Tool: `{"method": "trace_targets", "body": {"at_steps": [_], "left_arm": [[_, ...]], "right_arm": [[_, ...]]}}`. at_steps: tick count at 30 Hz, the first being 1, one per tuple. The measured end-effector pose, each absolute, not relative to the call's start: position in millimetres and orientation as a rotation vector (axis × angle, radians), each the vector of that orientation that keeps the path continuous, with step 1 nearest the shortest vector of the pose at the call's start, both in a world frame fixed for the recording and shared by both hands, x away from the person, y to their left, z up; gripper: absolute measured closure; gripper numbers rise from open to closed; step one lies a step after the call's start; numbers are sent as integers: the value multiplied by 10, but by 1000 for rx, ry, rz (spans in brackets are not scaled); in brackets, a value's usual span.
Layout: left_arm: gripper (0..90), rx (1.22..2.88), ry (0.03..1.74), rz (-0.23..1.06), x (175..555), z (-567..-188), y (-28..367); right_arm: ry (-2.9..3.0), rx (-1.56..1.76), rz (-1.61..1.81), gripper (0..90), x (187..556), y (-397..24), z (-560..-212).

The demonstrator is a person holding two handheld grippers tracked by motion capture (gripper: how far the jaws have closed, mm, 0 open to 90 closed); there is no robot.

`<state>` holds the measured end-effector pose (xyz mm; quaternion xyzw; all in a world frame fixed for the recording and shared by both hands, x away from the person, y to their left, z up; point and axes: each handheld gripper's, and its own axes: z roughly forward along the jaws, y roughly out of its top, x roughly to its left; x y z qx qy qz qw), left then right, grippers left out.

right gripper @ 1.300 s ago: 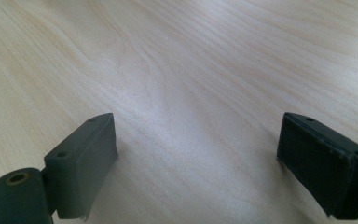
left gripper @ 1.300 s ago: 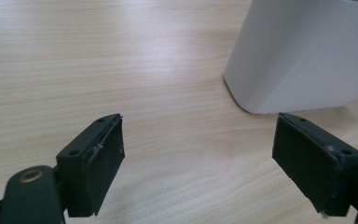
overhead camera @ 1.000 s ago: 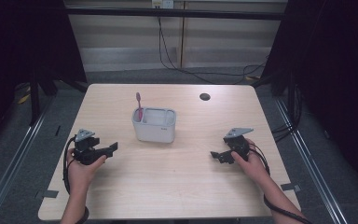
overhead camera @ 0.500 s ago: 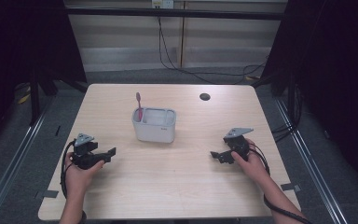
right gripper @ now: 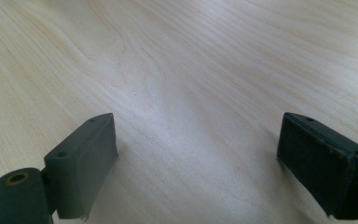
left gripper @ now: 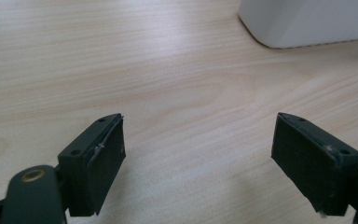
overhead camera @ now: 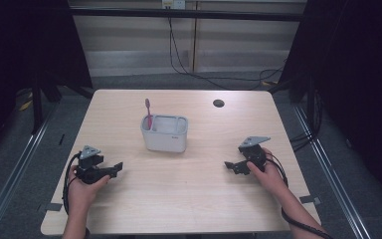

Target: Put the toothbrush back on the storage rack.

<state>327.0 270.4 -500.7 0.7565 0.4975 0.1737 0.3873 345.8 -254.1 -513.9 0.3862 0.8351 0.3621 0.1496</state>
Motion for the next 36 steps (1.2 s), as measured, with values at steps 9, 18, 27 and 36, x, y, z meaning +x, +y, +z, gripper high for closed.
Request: {"method": "trace_targets", "body": {"at_steps": [9,18,27,36], "left_arm": [[171,1972,1265,434,3247,-5070,2716],[167,1994,1245,463,3224,-5086,2719],[156,2033,1219,484,3218,-5091,2701],[147,2059,1210,504,3219,-5094,2682]], "right_arm": [[2398,1111,1039,112,3458,-2540,-5139],[2399,1110,1039,112,3458,-2541,-5139],[2399,1110,1040,112,3458,-2540,-5139],[2400,1109,1039,112,3458,-2541,-5139]]}}
